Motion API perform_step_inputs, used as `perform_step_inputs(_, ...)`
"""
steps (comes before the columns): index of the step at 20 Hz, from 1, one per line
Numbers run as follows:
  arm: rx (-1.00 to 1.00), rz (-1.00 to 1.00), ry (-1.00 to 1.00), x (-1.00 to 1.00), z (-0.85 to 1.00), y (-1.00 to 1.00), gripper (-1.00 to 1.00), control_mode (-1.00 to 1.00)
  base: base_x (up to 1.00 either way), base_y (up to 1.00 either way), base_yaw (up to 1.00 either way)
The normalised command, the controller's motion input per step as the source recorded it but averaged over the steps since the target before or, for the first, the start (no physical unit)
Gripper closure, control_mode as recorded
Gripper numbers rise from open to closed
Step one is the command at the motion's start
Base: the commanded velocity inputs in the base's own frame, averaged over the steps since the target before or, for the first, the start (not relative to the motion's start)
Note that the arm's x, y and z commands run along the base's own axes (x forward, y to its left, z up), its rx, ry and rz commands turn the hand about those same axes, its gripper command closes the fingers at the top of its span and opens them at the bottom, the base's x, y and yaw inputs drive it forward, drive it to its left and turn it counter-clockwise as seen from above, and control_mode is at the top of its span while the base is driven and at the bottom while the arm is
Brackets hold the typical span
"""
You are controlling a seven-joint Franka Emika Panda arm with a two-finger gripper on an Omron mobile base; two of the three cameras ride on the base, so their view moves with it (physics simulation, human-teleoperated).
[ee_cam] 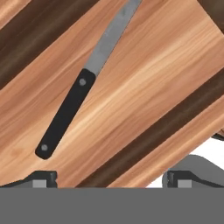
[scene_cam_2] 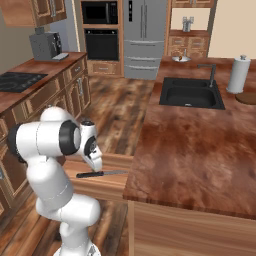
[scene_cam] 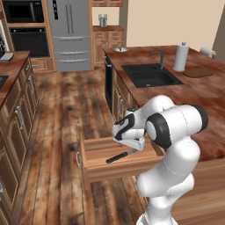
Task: Pick up the knife from the drawer and place it on the cutting board. Then place the meat from the plate to the cutting board.
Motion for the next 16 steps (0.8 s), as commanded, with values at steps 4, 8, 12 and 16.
perform_step_inputs(4,0.0,0.0,0.0,0.09,-0.41,-0.01,-1.0,-1.0,0.0,0.0,0.0)
perform_step_inputs(8,-0.01,0.0,-0.01,0.15,-0.37,0.0,-1.0,-1.0,0.0,0.0,0.0)
perform_step_inputs(12,-0.01,0.0,-0.01,0.15,-0.33,0.0,-1.0,-1.0,0.0,0.0,0.0)
perform_step_inputs(16,-0.02,0.0,0.0,0.05,-0.33,0.0,-1.0,-1.0,0.0,0.0,0.0)
